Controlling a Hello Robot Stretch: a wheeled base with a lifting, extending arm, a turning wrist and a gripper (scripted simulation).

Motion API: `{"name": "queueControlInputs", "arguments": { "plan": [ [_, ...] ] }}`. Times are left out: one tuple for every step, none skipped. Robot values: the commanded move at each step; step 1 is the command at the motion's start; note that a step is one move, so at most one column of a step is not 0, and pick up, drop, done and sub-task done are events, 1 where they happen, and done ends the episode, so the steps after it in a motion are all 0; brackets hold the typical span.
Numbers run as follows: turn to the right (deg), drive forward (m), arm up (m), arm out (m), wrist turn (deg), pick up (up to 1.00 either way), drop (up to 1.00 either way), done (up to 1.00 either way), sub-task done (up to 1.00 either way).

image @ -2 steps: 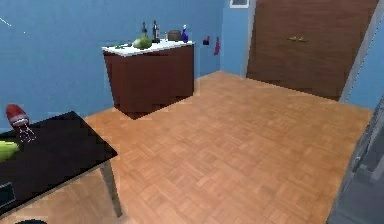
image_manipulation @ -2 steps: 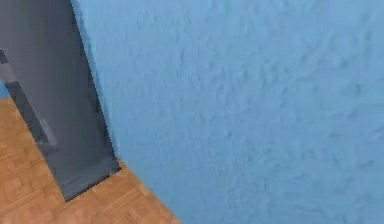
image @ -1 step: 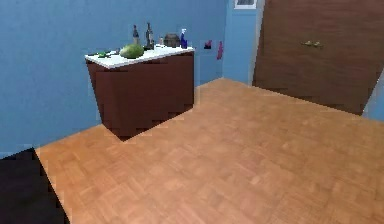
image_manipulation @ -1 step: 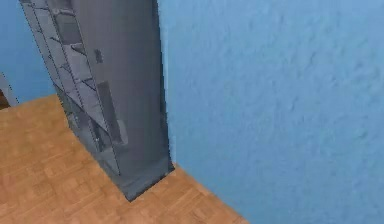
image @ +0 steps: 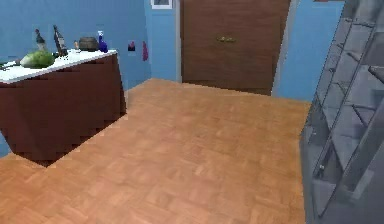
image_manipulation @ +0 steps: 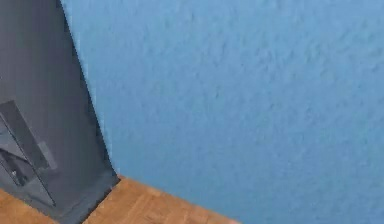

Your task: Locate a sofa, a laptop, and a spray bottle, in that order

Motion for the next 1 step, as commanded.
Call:
{"name": "queueControlInputs", "arguments": {
  "plan": [
    [0.0,0.75,0.0,0.0,0.0,0.0,0.0,0.0,0.0]
  ]
}}
